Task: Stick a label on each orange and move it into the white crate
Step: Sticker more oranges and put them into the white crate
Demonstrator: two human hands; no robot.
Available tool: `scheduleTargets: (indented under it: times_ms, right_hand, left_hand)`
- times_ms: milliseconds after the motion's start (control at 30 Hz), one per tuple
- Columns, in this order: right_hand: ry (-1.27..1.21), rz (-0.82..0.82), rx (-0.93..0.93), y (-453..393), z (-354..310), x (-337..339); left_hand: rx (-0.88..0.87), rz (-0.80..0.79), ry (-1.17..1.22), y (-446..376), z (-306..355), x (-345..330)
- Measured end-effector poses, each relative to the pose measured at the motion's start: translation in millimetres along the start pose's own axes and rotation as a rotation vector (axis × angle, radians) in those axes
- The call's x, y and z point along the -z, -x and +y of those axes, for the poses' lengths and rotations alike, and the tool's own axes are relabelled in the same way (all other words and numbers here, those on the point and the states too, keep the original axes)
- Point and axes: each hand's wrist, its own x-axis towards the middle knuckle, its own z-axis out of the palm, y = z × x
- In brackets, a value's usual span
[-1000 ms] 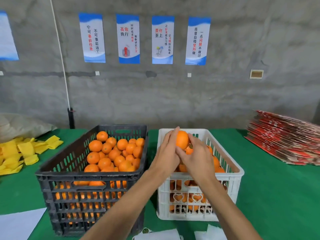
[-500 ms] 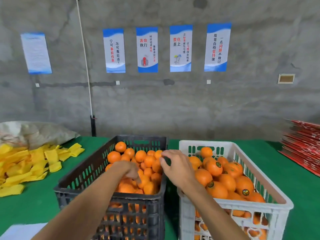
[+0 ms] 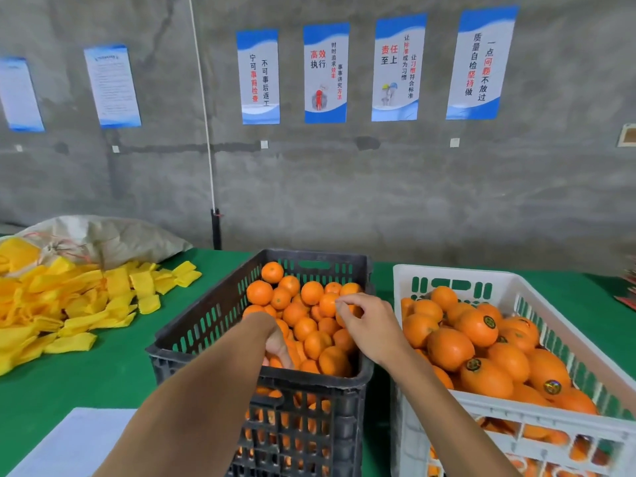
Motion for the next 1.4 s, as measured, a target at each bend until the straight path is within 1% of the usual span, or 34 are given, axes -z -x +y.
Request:
scheduleTargets:
  times_ms: [67, 100, 133, 233, 267, 333, 400, 467, 533, 600, 667, 700, 767, 833, 867, 900, 933, 1000, 1067, 1133, 1267, 1400]
  right_hand:
    - [-0.007, 0.001, -0.017, 3, -1, 3]
    - [0.003, -0.001, -0.018, 4, -2, 5]
    - [0.022, -0.004, -0.019, 6, -4, 7]
    - [0.041, 0.001, -0.014, 17, -16, 17]
    - [0.011, 0.013, -0.008, 22, -22, 21]
    - [-0.09, 0.061, 0.017, 36, -37, 32]
    - [-0.191, 0.15, 0.073, 58, -50, 45]
    - [-0.219, 0.253, 0.146, 87, -57, 56]
    - [-0.232, 0.323, 0.181, 121, -58, 61]
    - [-0.245, 0.356, 0.172, 156, -50, 58]
    - [-0.226, 0.36, 0.112, 189, -35, 49]
    - [-0.22, 0.336, 0.063, 205, -26, 43]
    - [-0.217, 0.221, -0.083, 232, -5, 33]
    - [-0.195, 0.004, -0.251, 257, 18, 27]
    - [-0.165, -0.099, -0.304, 269, 29, 24]
    - [-0.132, -0.178, -0.319, 280, 39, 23]
    - [-0.102, -0.234, -0.305, 291, 47, 20]
    - [-0.066, -0.324, -0.26, 313, 57, 14]
    - [-0.034, -0.418, -0.229, 330, 63, 8]
    - [0.023, -0.482, -0.19, 339, 67, 4]
    - [0.083, -0.497, -0.145, 343, 70, 2]
    - [0.073, -0.414, -0.149, 342, 69, -1]
  left_hand:
    - [-0.097, 0.051, 0.023, 8, 3, 0]
    - [-0.166, 0.122, 0.064, 15, 6, 1]
    - [-0.258, 0.251, 0.117, 22, 9, 4]
    - [-0.621, 0.808, 0.285, 57, 20, 3]
    - [-0.735, 0.915, 0.399, 72, 25, -5]
    - [-0.913, 1.017, 0.604, 100, 35, -31]
    - [-1.039, 1.054, 0.711, 125, 46, -66]
    - [-1.15, 1.091, 0.768, 146, 56, -104]
    - [-1.23, 1.072, 0.827, 160, 63, -143]
    - [-1.253, 0.932, 0.933, 162, 67, -181]
    - [-1.215, 0.776, 0.997, 154, 68, -216]
    - [-1.188, 0.71, 1.008, 147, 67, -233]
    - [-1.105, 0.614, 0.968, 128, 61, -262]
    - [-1.003, 0.567, 0.879, 107, 53, -292]
    - [-0.956, 0.545, 0.848, 97, 48, -308]
    - [-0.904, 0.52, 0.835, 87, 43, -322]
    - [-0.851, 0.492, 0.844, 80, 39, -336]
    - [-0.784, 0.425, 0.942, 69, 30, -356]
    - [-0.772, 0.384, 1.074, 61, 26, -364]
    - [-0.765, 0.379, 1.16, 55, 24, -364]
    - [-0.783, 0.38, 1.202, 50, 23, -367]
    - [-0.793, 0.393, 1.182, 52, 24, -374]
